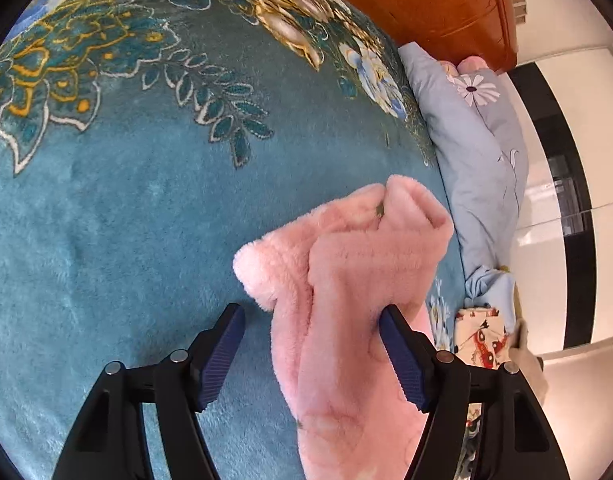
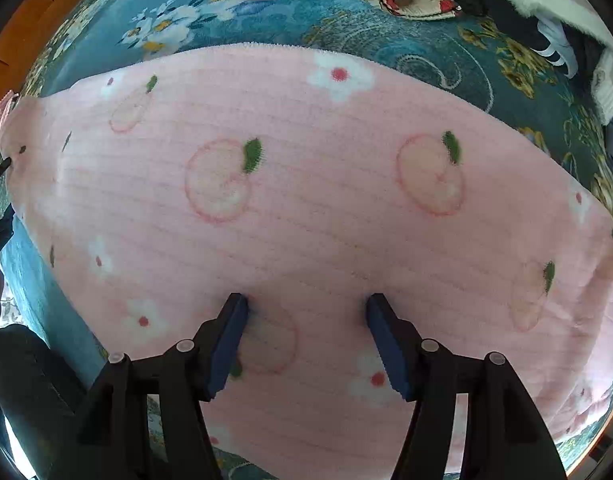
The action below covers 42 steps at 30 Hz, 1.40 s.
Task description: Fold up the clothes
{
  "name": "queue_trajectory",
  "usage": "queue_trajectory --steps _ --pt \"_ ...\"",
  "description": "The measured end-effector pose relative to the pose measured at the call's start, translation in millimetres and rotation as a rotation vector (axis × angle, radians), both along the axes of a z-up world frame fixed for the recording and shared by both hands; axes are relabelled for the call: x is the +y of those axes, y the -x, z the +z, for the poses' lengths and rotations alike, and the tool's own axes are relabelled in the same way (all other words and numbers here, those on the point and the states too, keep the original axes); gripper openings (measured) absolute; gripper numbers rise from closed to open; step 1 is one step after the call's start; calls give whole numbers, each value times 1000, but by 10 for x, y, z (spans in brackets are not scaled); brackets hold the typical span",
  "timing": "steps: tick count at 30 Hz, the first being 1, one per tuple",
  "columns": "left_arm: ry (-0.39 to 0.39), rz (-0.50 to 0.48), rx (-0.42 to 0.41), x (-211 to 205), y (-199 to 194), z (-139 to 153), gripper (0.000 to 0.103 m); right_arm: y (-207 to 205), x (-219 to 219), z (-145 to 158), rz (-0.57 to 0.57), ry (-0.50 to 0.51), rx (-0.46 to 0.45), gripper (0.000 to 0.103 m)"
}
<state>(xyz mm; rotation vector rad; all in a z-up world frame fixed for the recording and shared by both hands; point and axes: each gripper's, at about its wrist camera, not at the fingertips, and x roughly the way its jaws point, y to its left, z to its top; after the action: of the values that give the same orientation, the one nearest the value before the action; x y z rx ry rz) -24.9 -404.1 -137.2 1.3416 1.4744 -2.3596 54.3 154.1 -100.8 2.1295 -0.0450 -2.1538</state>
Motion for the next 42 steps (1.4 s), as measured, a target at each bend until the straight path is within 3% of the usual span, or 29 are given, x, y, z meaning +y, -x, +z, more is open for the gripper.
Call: queue_trajectory --steps 1,2,3,8,12,16,19,22,25,29,32,34,37,40,41,42 --pt "-16 29 10 -37 -15 -6 63 2 15 2 -4 4 1 64" --pt "-7 50 2 -63 -26 -15 28 3 27 3 -7 7 3 64" --pt "2 75 -9 -98 -56 -30 14 -3 28 0 -10 8 4 64" --pt "-6 180 -51 -212 -218 -186 14 2 11 -7 -8 6 6 64" --pt "94 129 -71 -134 -129 -21 13 29 -32 -30 -14 17 8 64" --pt "249 15 81 213 -95 644 13 12 -32 -39 -23 28 21 64" --pt "384 -140 229 785 -108 1229 13 -11 -40 -51 -38 39 35 64" --pt "449 -315 338 1477 -216 1548 13 -12 3 -39 -69 63 50 64" --pt "450 -484 366 2159 -434 1552 13 -44 80 9 -125 133 77 64" --pt "451 -671 305 2926 -709 1298 13 -464 -6 161 -178 180 153 64" --pt "401 -780 265 3285 -867 1156 13 -347 230 178 -225 162 200 64" --pt "487 -858 271 3544 -1050 1167 13 -329 465 175 -282 167 205 64" --pt "546 -934 228 3730 -1117 1072 14 -426 763 240 -362 190 200 64" --pt "512 -930 167 3689 -1125 950 17 -496 858 258 -404 223 200 64" --pt "486 -926 151 3664 -1123 930 23 -464 835 239 -416 237 202 64" --pt "438 -921 134 3627 -1126 925 34 -410 789 213 -425 249 205 64"
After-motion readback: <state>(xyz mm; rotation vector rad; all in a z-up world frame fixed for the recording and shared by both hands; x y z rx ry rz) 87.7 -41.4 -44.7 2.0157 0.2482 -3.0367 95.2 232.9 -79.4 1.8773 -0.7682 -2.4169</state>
